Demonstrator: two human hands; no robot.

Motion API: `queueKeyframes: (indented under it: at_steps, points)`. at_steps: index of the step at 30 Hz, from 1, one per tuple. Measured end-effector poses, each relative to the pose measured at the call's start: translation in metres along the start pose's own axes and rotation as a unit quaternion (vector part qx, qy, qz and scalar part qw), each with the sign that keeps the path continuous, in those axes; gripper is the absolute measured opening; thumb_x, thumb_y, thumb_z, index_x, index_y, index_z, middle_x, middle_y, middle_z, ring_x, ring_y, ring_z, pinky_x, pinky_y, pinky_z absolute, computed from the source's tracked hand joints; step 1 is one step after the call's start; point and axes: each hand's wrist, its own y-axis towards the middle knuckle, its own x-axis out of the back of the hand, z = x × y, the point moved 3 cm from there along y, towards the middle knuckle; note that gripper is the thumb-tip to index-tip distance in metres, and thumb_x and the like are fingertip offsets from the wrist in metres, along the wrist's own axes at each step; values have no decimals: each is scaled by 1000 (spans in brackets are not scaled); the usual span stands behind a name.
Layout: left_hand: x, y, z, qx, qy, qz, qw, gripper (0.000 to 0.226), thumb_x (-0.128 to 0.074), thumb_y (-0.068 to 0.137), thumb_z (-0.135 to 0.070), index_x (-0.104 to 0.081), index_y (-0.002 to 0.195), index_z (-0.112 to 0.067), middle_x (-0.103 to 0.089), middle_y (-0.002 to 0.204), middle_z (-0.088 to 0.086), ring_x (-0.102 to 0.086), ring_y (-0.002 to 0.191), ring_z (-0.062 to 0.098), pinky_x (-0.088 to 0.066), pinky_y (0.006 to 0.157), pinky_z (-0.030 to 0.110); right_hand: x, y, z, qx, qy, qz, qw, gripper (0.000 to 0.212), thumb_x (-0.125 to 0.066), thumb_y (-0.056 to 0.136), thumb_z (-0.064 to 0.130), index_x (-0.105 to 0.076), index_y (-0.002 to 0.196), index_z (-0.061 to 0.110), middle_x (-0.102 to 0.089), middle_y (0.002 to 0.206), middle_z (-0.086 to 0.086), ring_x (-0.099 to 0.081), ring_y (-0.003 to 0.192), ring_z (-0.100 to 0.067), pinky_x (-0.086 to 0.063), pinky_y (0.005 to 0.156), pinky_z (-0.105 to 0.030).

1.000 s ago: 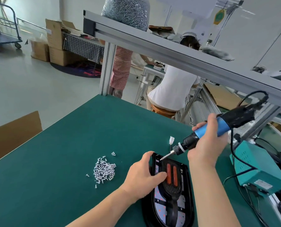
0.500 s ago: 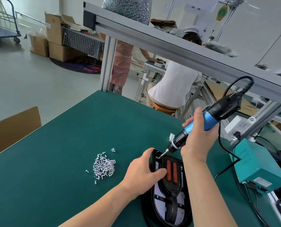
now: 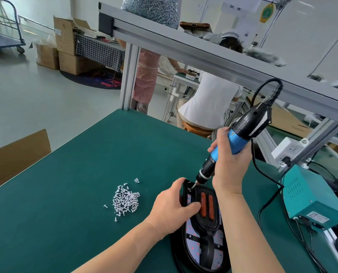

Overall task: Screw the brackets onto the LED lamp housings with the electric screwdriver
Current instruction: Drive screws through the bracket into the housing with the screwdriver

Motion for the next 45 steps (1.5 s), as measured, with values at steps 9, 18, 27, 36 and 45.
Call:
queueKeyframes:
  at_steps: [9, 18, 27, 36, 45]
  points:
    - [1, 0, -2, 9, 8, 11, 1000, 77, -66, 81, -47, -35, 148, -26, -65, 79, -10, -61, 79, 14, -47, 71, 25, -2, -1, -2, -1, -6, -9, 1000, 16, -70, 85, 19, -56, 92, 18, -61, 66, 2, -57, 53, -12, -50, 55, -21]
    - [0, 1, 0, -10, -2, 4, 1000, 48, -66, 80, -43, -46, 121, -29, -68, 75, -4, -58, 71, 19, -45, 65, 28, -7, 1, -8, 9, -2, 39, 999, 17, -67, 89, 15, -52, 83, 13, -53, 61, -8, -52, 50, -13, -47, 56, -22]
    - [-3, 2, 5, -12, -5, 20, 1000, 37, -65, 77, -43, -41, 105, -43, -66, 71, -8, -49, 60, 10, -46, 64, 29, -5, -6, -9, -41, 24, 79, 996, 13, -69, 85, 18, -56, 85, 16, -53, 59, -1, -51, 54, -16, -49, 60, -24]
    - [2, -2, -3, 1, -12, 24, 1000, 76, -64, 76, -50, -39, 146, -32, -66, 74, -6, -54, 63, 8, -48, 68, 27, 13, -3, 5, -71, 96, 15, 993, 24, -71, 84, 17, -57, 100, 7, -49, 77, -19, -53, 57, -14, -51, 63, -21]
    - [3, -3, 1, 29, -12, 27, 999, 89, -62, 72, -55, -34, 152, -30, -68, 80, 10, -53, 64, 11, -53, 76, 39, 24, 1, 18, -57, 104, -18, 993, 16, -70, 87, 18, -60, 98, 16, -51, 69, -11, -54, 56, -13, -51, 67, -17]
